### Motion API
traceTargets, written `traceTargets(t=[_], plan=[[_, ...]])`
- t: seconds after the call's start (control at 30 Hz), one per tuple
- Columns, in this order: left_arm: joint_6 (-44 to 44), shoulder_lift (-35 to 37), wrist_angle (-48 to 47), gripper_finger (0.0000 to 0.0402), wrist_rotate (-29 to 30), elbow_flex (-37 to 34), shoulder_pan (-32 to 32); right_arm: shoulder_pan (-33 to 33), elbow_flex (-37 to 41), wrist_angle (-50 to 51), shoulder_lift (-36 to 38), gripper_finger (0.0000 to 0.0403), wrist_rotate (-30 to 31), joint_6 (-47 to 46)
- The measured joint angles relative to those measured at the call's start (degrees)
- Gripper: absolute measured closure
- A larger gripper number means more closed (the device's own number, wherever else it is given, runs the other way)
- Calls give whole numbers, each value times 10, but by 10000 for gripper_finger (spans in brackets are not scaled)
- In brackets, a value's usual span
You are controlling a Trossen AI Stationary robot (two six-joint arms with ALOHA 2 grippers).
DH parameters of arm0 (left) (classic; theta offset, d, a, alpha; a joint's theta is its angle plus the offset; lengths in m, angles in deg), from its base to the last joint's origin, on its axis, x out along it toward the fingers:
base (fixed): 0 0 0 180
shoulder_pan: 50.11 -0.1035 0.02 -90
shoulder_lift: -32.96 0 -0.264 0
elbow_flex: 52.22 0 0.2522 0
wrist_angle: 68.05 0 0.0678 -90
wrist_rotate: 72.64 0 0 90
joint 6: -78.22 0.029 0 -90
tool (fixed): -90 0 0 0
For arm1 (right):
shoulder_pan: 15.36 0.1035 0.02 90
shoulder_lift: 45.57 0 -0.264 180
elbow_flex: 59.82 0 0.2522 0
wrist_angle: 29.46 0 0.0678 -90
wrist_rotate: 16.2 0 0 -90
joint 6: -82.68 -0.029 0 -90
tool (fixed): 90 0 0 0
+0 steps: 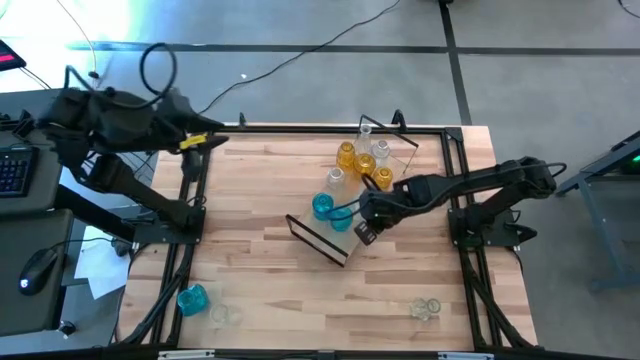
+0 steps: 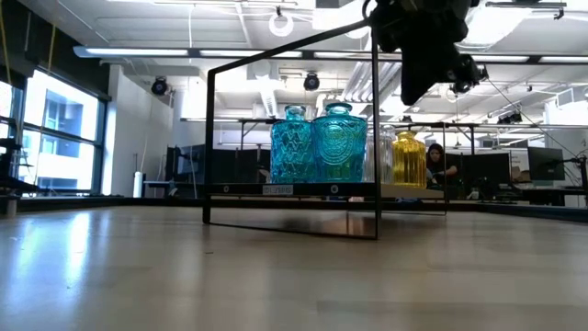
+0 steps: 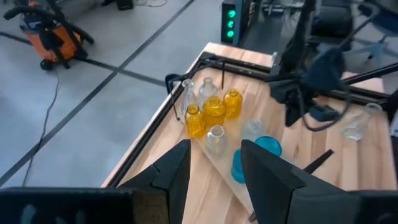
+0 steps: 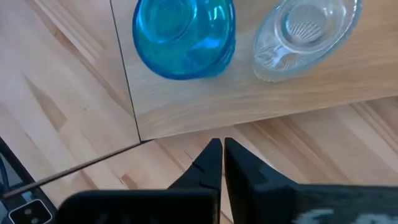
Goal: Sort vases onto shelf
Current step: Put the top left transparent vase on the shelf and align with the other transparent vase
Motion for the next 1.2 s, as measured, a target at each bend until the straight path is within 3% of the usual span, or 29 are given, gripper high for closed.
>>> traceTargets(t=[1.2], plan=[[10,28,0,268,-19,0,18,-117,0,-12,-56,403,-42,103]])
